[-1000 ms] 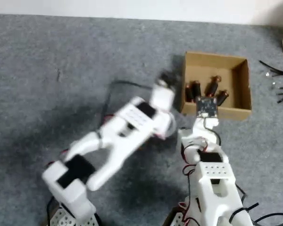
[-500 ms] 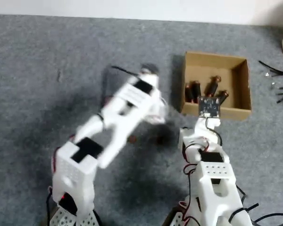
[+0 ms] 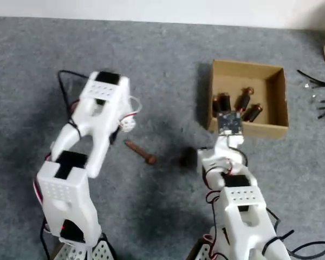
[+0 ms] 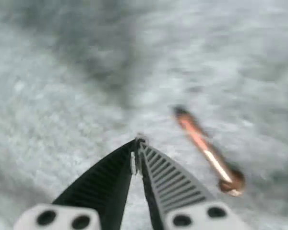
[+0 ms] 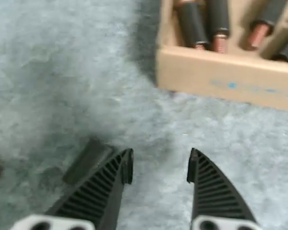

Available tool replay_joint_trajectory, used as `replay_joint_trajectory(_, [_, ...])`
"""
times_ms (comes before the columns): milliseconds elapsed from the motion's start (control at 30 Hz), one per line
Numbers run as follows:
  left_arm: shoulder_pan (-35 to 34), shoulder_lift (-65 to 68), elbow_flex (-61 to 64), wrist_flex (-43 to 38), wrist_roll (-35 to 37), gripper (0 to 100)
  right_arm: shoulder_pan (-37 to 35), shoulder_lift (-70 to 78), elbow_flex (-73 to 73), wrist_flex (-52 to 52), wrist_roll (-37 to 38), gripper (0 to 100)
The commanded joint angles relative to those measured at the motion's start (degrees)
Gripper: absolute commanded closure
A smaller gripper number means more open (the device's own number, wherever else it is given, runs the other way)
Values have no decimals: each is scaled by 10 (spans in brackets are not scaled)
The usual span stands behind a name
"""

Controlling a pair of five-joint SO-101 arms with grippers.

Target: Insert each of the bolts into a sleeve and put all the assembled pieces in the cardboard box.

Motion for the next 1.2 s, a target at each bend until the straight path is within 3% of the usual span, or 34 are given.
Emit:
replay_joint_trajectory(0, [-23,-28,24,-3,68,995,-50,-13,-7,-15,-6,826])
replay_joint_trajectory(133, [-27,-28,27,-13,91,995,-86,-7,-41,17,-17,826])
replay_joint_trajectory(333, [-27,-29,24,-15,91,995,-95,-7,-52,24,-110,826])
replay_joint_trajectory(633, [-27,-29,24,-18,91,995,-149,-7,-51,23,-111,826])
replay_joint_trajectory(1167, [-53,-24,24,-33,91,995,-125,-7,-46,23,-108,826])
